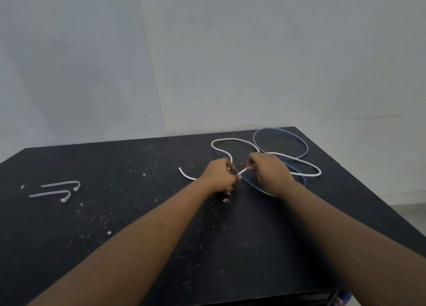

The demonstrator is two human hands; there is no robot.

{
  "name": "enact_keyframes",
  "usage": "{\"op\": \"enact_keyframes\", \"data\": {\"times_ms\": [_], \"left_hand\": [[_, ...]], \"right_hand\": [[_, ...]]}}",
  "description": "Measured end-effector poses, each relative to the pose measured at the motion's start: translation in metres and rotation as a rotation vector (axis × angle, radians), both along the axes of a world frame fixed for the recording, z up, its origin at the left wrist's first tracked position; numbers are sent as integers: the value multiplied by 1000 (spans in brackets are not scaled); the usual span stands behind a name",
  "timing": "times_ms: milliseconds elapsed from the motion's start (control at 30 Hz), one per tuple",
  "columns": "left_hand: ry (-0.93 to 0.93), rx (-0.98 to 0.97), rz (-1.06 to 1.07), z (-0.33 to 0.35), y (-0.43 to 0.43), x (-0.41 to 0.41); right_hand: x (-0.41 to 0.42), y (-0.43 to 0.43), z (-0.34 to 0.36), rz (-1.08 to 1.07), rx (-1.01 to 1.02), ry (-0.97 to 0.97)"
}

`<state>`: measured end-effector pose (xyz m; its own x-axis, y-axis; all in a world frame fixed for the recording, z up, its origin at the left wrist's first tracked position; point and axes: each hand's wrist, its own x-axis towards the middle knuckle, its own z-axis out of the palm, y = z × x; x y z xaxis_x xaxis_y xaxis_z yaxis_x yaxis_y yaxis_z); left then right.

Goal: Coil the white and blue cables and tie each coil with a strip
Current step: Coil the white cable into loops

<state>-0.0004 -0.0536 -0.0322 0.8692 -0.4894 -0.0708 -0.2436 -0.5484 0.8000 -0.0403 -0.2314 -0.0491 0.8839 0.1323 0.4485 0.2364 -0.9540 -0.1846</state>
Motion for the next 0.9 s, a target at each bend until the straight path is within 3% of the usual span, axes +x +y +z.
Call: {"op": "enact_keyframes", "data": {"times_ms": [133,233,600,767,900], "left_hand": [[631,-218,-81,13,4,5],[885,-383,-100,20,5,7],[829,-1005,-40,53,0,17],[855,-970,-73,63,1,22],[908,-965,23,63,-1,25]], "right_hand": [[3,0,4,13,51,-52],[6,3,7,90,80,-54],[20,-12,0,-52,341,-85],[31,-8,0,-84,301,-114],[35,-6,0,-91,225,-119]]}}
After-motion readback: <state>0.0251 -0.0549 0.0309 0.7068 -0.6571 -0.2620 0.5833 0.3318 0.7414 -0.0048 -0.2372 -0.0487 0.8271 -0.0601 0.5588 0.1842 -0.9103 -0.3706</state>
